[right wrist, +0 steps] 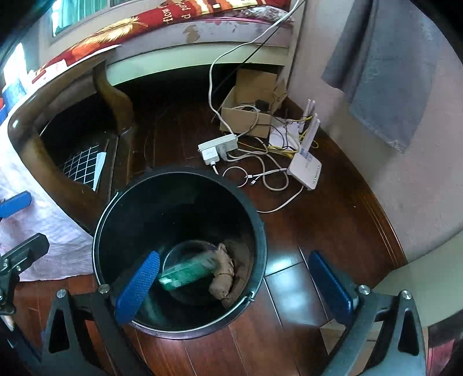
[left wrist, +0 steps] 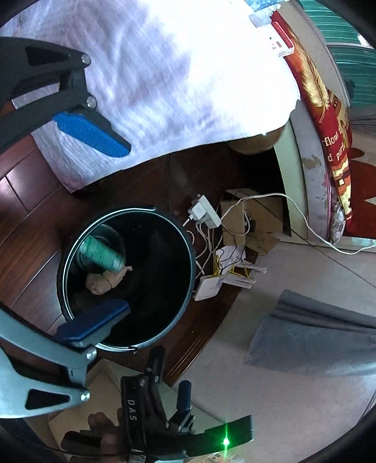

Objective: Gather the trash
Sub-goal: 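Move both open tools back toward the table items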

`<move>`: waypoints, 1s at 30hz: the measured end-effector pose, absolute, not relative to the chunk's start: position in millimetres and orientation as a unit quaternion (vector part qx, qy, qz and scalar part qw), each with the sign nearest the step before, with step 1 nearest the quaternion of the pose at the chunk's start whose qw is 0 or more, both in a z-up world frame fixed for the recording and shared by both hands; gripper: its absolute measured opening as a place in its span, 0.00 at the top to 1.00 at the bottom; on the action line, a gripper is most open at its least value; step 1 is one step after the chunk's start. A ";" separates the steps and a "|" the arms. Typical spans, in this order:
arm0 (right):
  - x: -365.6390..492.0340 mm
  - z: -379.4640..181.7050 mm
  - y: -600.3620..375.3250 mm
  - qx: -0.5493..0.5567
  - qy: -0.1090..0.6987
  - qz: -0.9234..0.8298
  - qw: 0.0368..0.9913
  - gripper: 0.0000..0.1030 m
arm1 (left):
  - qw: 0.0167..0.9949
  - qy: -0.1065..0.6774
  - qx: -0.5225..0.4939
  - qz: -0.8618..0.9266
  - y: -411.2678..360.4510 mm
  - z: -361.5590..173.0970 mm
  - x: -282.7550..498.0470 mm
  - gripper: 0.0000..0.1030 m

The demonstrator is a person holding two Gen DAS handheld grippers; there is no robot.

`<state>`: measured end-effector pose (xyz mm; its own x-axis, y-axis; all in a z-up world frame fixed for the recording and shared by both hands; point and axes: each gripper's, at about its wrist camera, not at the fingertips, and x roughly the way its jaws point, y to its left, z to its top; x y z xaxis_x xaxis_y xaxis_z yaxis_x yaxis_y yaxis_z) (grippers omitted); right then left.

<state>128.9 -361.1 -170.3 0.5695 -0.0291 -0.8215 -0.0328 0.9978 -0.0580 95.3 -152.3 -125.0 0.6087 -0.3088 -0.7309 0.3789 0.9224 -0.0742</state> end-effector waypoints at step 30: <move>103.0 -81.9 -299.5 -0.054 0.379 0.059 0.922 0.00 | 0.935 0.332 0.026 -0.119 -104.6 -60.0 91.8 0.03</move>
<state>103.0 -299.5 -81.9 0.7051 0.0673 -0.7059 -0.1493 0.9873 -0.0551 91.8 -104.6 -60.0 0.7505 -0.2058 -0.6280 0.2402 0.9702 -0.0310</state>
